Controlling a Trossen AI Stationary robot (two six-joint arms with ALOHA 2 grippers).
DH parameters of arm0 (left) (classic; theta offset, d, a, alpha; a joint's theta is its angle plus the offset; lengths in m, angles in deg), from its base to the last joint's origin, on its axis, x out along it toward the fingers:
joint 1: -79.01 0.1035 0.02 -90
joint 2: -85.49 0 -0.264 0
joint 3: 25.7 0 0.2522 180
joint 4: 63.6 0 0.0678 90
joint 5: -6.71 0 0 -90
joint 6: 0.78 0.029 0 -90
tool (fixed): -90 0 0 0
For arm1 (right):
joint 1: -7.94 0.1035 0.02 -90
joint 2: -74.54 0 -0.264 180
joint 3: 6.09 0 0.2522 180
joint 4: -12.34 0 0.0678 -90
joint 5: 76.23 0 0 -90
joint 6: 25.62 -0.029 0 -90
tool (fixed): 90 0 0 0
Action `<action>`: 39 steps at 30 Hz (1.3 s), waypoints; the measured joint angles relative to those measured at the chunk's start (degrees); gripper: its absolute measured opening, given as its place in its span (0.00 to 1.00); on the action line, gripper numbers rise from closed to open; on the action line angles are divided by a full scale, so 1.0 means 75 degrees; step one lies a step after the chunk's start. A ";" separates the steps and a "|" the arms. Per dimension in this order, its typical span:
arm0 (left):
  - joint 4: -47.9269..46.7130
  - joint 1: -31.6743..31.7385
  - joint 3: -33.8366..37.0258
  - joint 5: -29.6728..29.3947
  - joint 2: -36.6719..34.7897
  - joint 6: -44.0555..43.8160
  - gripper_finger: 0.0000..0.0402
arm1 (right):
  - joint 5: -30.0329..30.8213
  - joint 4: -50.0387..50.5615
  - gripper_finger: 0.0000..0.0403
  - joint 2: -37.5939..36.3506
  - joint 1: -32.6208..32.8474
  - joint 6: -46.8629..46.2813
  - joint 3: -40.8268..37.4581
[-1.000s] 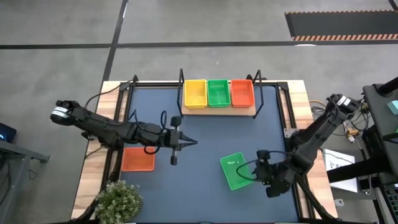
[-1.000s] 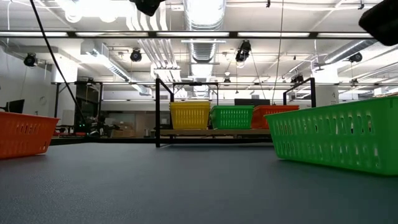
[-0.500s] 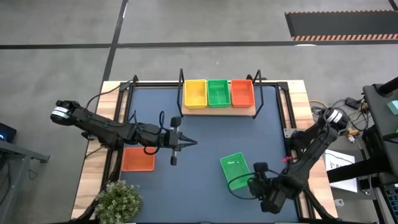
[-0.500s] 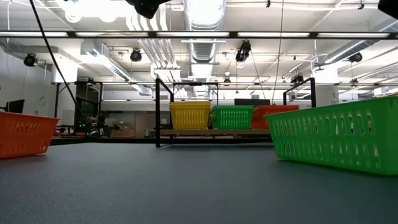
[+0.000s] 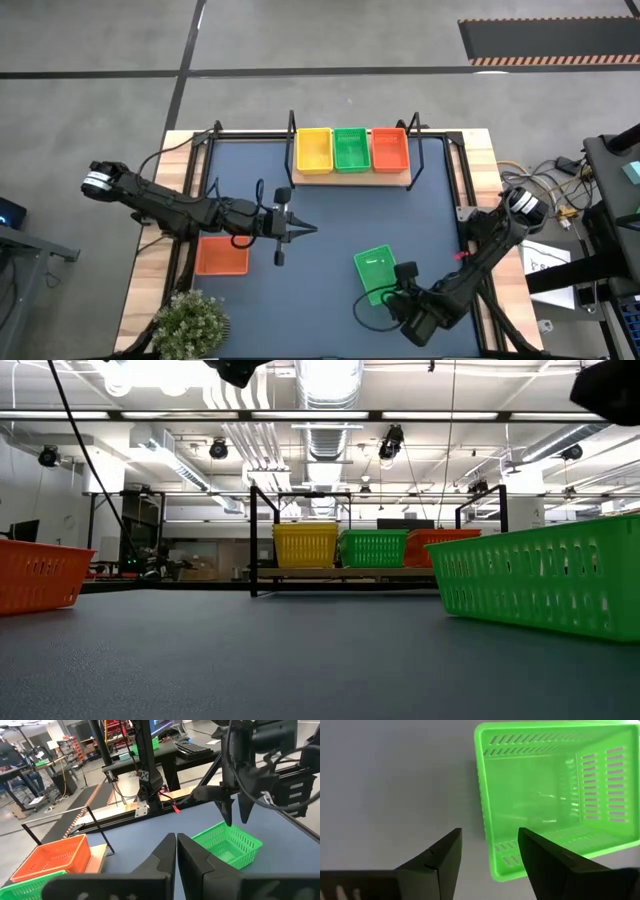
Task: Stack baskets on shelf by color
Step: Stack the green bin on top of the green bin on the shelf
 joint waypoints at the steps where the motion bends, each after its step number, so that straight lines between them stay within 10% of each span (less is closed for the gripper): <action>1: 0.0005 0.0003 0.0000 -0.0001 0.0000 0.0001 0.00 | -0.0001 -0.0005 0.46 0.0027 -0.0059 0.0086 -0.0007; 13: -0.0010 0.0005 0.0000 0.0002 0.0000 0.0033 0.00 | -0.0406 -0.1053 0.34 0.0039 -0.0669 0.0991 -0.0601; 23: -0.0033 0.0005 0.0000 0.0004 0.0000 0.0356 0.00 | -0.1358 -0.2150 0.05 -0.0083 -0.1142 0.1473 -0.1178; 39: -0.0157 0.0102 0.0318 -0.1123 -0.1062 0.2782 0.00 | -0.0994 -0.0906 0.02 -0.0520 -0.2056 0.1568 -0.0026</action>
